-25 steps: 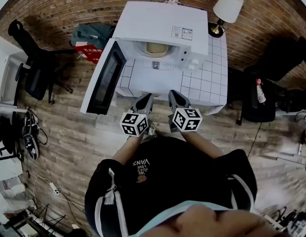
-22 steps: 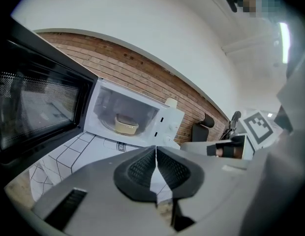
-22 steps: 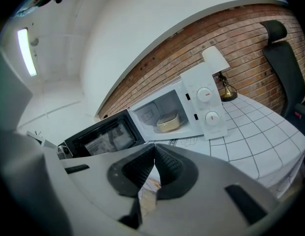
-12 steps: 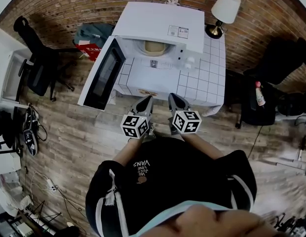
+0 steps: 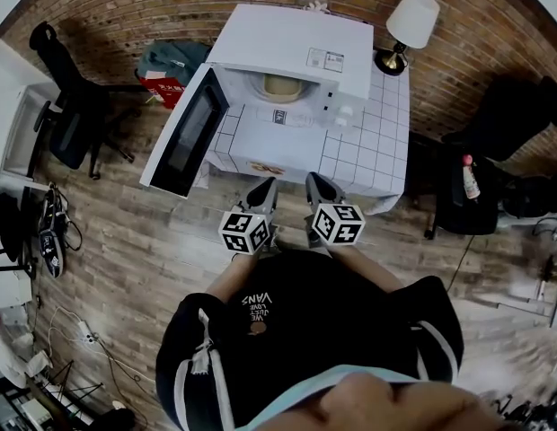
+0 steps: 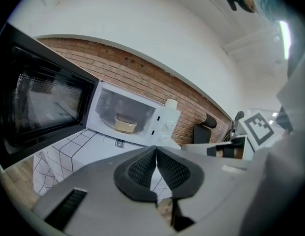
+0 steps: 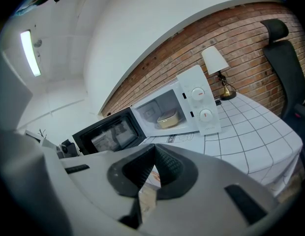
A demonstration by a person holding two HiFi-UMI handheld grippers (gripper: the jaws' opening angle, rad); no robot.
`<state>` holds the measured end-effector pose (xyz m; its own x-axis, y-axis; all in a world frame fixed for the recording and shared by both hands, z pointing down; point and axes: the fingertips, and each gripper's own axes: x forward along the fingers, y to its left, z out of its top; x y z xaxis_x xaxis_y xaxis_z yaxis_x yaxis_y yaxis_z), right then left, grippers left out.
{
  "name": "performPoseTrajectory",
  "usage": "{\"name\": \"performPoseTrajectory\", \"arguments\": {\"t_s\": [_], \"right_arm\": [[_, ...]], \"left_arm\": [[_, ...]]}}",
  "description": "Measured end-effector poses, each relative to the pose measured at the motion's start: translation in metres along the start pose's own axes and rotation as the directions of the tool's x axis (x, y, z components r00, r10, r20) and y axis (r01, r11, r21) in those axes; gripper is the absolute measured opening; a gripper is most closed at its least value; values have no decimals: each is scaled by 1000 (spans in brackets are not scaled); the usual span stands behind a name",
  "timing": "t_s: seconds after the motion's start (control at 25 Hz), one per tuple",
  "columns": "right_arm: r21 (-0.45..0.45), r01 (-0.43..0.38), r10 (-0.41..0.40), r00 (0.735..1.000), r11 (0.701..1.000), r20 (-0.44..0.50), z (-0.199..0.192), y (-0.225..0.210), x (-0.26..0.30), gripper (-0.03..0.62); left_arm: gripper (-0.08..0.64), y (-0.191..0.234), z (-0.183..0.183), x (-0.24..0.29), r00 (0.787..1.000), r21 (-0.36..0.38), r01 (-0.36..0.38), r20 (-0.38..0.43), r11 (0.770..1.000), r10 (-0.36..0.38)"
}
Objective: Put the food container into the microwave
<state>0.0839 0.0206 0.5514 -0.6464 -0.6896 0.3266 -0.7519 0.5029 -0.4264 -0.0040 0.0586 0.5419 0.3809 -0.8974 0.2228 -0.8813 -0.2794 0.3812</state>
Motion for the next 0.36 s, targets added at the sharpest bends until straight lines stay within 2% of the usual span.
{"name": "performPoseTrajectory", "arguments": {"t_s": [0.36], "right_arm": [[6,10,-10,1000,1000,1,0,-1,8,5]], "left_arm": [[13,7,3,3,1000,-4,1,6,1000,-1]]}}
